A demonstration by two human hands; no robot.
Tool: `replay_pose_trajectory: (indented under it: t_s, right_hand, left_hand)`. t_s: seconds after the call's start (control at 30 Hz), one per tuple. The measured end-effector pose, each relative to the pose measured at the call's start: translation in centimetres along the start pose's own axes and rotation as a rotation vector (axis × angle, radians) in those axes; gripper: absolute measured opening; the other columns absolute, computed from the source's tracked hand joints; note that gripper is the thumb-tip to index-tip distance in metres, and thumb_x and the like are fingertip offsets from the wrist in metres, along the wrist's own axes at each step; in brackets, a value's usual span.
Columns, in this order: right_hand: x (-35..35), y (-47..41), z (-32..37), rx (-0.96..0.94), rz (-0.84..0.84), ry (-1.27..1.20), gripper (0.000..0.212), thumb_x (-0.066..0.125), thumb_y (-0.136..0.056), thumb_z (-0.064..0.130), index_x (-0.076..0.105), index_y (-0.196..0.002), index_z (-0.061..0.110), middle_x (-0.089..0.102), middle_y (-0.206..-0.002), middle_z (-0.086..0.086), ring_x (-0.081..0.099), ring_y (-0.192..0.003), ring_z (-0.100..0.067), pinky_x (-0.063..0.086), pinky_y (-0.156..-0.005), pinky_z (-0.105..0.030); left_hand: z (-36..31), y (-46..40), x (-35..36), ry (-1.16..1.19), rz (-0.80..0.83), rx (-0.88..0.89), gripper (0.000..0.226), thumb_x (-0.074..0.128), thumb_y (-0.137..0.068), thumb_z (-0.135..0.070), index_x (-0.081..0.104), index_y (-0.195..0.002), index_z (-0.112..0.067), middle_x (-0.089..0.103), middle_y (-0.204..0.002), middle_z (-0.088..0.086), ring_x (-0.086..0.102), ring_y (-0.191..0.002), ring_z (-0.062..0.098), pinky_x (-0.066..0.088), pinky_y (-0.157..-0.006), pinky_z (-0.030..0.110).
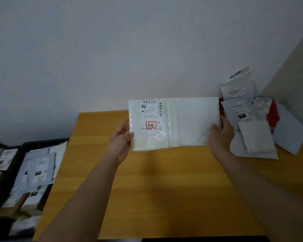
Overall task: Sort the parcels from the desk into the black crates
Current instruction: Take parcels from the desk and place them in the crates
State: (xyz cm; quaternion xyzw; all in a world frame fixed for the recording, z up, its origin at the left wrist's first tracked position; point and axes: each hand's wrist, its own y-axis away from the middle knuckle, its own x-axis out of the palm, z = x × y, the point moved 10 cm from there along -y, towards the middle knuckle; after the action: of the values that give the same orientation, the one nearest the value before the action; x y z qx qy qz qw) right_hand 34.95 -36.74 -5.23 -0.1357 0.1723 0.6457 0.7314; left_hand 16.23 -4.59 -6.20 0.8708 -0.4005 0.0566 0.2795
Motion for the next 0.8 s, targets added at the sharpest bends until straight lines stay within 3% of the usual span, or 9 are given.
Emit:
replay_pose_trajectory:
  t_s: [0.23,0.33,0.57,0.7,0.8]
  right_hand:
    - [-1.1,-1.2,2.6,-0.1,-0.07,-0.148,0.049,0.044,-0.09,0.014,0.051,-0.138,0.013,0.05,-0.137,-0.012,0.046,-0.127,-0.03,0.039,-0.108,-0.054]
    - [-0.6,-1.0,3.1,-0.09,-0.063,-0.16,0.048,0.044,-0.093,0.01,0.049,-0.14,0.011,0.045,-0.139,-0.014,0.043,-0.129,-0.032,0.037,-0.11,-0.053]
    - [1.6,1.0,5.1,-0.148,-0.029,-0.162,0.044,0.046,-0.095,0.005,0.05,-0.139,0.008,0.047,-0.136,-0.016,0.043,-0.127,-0.032,0.035,-0.112,-0.051]
    - [3.7,3.0,6.2,-0.129,0.026,-0.18,0.043,0.047,-0.096,0.002,0.052,-0.138,0.008,0.048,-0.135,-0.013,0.046,-0.122,-0.024,0.038,-0.108,-0.037]
    - [6.5,5.3,6.9,-0.124,0.095,-0.181,0.039,0.052,-0.092,0.007,0.058,-0.13,0.015,0.055,-0.126,-0.006,0.052,-0.118,-0.025,0.045,-0.105,-0.047]
  left_hand:
    - [-3.5,2.7,2.4,0.075,0.012,0.14,0.062,0.041,-0.089,0.022,0.061,-0.128,-0.022,0.062,-0.134,-0.005,0.058,-0.122,0.018,0.051,-0.092,0.032]
    - [-3.7,3.8,1.9,0.091,-0.002,0.156,0.061,0.041,-0.089,0.022,0.06,-0.129,-0.021,0.06,-0.136,-0.003,0.056,-0.124,0.02,0.046,-0.102,0.037]
    - [-4.3,5.0,-1.9,0.12,-0.026,0.156,0.063,0.043,-0.09,0.02,0.055,-0.139,-0.018,0.06,-0.137,-0.002,0.057,-0.125,0.02,0.046,-0.103,0.039]
    - [-4.5,5.7,-5.0,0.159,-0.057,0.141,0.06,0.042,-0.091,0.019,0.059,-0.131,-0.021,0.063,-0.134,-0.001,0.058,-0.123,0.021,0.05,-0.094,0.037]
    - [-4.2,6.5,-9.3,0.217,-0.206,0.091,0.049,0.046,-0.094,0.011,0.06,-0.127,-0.023,0.069,-0.121,0.002,0.061,-0.116,0.023,0.053,-0.08,0.037]
